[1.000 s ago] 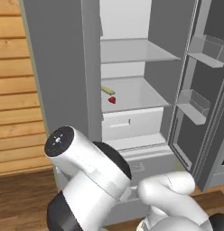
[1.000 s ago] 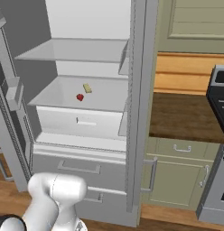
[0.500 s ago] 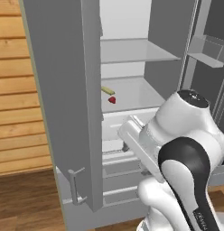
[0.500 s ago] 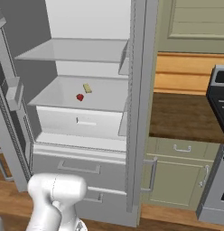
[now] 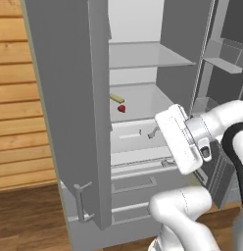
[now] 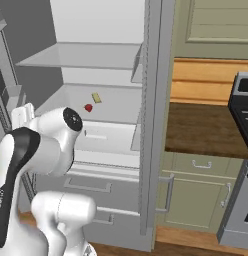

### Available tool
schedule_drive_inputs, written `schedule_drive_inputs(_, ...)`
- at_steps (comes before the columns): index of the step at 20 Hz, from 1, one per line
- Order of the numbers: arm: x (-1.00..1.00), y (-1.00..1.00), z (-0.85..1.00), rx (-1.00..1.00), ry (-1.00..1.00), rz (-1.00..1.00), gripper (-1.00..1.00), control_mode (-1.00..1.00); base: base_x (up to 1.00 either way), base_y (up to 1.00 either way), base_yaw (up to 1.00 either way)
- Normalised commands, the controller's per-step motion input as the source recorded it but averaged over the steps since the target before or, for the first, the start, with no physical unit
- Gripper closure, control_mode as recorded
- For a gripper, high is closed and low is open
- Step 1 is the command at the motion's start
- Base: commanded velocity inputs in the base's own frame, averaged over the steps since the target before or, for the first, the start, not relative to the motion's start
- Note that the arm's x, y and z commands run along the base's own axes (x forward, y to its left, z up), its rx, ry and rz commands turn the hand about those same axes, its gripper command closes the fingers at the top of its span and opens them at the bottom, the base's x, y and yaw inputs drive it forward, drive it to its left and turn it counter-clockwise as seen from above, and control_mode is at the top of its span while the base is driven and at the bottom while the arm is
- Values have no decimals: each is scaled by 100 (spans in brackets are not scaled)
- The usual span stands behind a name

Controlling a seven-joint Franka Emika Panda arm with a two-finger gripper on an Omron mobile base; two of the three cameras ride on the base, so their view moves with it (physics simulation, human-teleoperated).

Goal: Take the strawberry from the fridge and place it on top of the pancake, located on the dining counter.

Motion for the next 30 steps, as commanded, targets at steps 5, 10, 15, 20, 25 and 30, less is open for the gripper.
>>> schedule_drive_inputs(5,66,22,0,11,-3,22,-100,-100,0,0,0)
schedule_drive_inputs(10,57,24,0,0,-15,8,-100,-100,0,0,0)
schedule_drive_inputs(15,52,17,0,12,-46,3,-100,-100,0,0,0)
schedule_drive_inputs(20,37,27,0,16,-47,2,-100,-100,0,0,0)
schedule_drive_inputs(25,12,62,0,5,-16,3,-100,-100,0,0,0)
schedule_drive_inputs(30,0,62,0,0,8,4,-100,-100,0,0,0)
